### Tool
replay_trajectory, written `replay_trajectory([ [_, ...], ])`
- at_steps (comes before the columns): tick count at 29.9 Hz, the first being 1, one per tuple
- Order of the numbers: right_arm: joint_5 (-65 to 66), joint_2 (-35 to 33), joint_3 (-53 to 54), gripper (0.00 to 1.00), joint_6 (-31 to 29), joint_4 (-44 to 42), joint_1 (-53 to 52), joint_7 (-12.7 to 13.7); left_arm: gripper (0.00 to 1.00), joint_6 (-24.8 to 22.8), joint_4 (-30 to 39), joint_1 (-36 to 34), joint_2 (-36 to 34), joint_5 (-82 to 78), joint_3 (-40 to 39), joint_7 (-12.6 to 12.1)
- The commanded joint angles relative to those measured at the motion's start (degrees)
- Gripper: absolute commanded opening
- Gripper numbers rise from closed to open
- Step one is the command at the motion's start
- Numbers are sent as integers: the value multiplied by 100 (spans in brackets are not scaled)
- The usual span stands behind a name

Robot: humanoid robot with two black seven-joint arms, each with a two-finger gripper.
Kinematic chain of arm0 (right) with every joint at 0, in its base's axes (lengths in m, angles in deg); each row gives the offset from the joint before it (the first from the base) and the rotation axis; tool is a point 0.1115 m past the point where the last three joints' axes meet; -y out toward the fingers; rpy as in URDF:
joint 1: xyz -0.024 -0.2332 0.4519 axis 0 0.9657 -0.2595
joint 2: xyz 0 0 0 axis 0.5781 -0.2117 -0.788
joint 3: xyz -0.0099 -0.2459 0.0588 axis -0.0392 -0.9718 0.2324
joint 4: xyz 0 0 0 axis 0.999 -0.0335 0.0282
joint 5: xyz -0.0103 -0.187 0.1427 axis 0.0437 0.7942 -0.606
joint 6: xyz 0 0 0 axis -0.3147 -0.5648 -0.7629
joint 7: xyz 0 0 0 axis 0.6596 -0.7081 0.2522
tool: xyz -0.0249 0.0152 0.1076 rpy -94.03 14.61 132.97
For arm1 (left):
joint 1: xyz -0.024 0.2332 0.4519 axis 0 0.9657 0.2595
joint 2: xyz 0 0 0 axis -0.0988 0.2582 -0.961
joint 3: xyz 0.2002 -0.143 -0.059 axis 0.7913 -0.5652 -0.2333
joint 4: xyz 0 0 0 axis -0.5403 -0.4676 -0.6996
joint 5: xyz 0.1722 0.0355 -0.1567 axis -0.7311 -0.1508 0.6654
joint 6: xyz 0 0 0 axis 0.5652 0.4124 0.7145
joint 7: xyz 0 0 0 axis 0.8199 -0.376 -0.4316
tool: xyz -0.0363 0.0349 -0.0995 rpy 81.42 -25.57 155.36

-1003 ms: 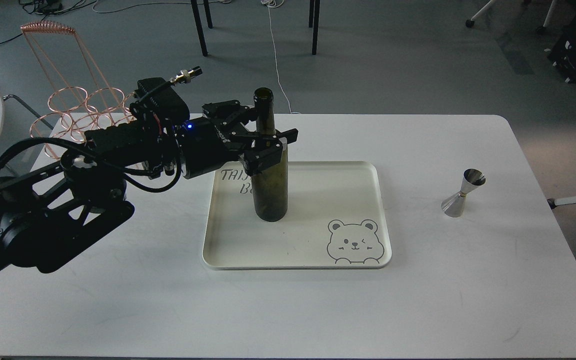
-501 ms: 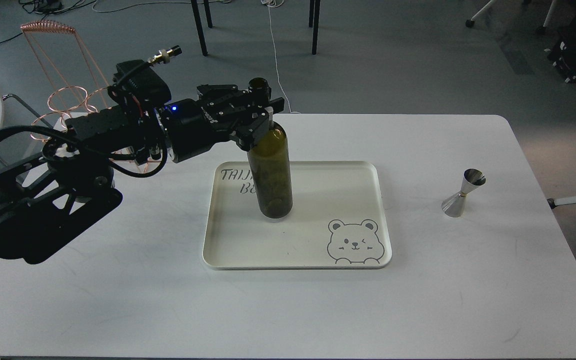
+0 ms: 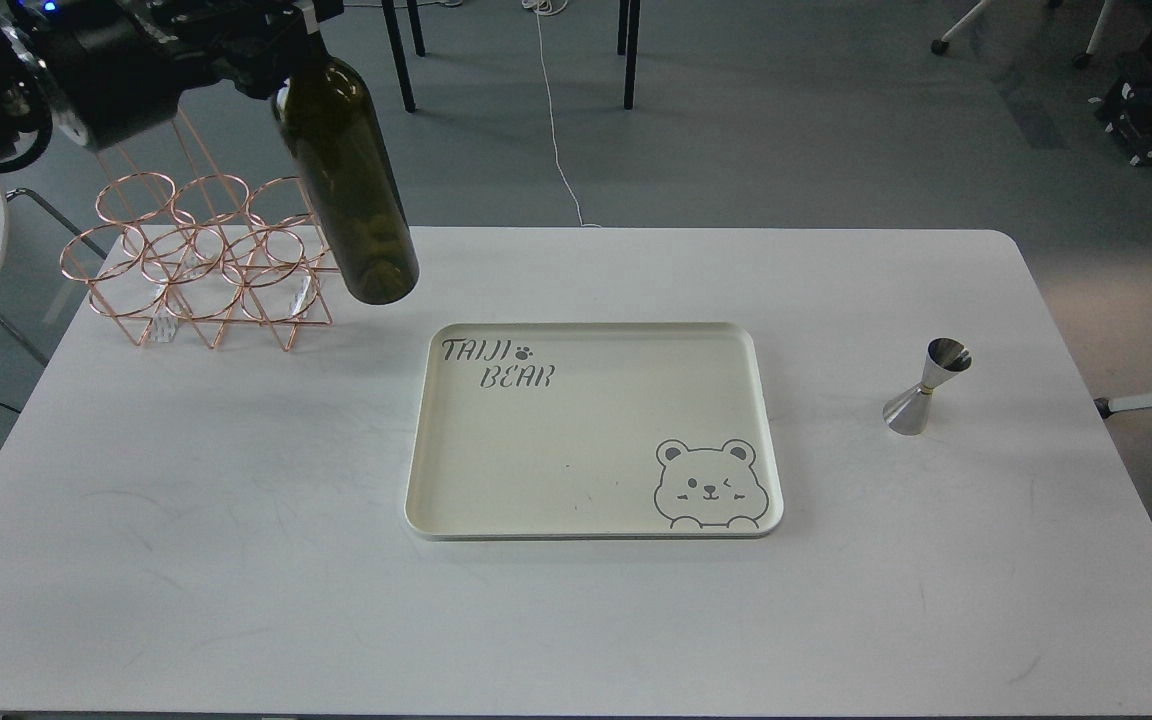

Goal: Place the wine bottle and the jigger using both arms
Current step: 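Carry the bottle over the copper rack and lower it in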

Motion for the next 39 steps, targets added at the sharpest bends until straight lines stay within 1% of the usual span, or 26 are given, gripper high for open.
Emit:
replay_trajectory([
  [1, -1, -2, -5, 96, 1, -2, -16, 0, 14, -10, -597, -123, 36, -53, 1, 102],
  [3, -1, -2, -14, 96, 1, -2, -16, 0, 14, -1, -922, -123, 89, -71, 36, 128],
  [5, -1, 6, -14, 96, -8, 16, -16, 0, 14, 16, -1195, -150, 194, -158, 237, 128],
  [10, -1, 15, -14, 96, -8, 25, -7, 0, 14, 121, -1591, -361, 335, -176, 546, 128],
  [12, -1, 24, -14, 96, -8, 25, -7, 0, 14, 218, -1793, -369, 396, -176, 546, 137],
  [17, -1, 24, -14, 96, -8, 25, -16, 0, 14, 236, -2118, -563, 572, -176, 555, 199],
  [25, -1, 24, -14, 96, -8, 25, 1, 0, 14, 236, -2216, -554, 572, -141, 634, 225],
  [29, -1, 24, -14, 96, -8, 33, 2, 0, 14, 245, -2216, -563, 564, -123, 766, 287],
  [39, -1, 50, -14, 96, -8, 51, 2, 0, 15, 253, -2216, -501, 599, -115, 792, 269],
])
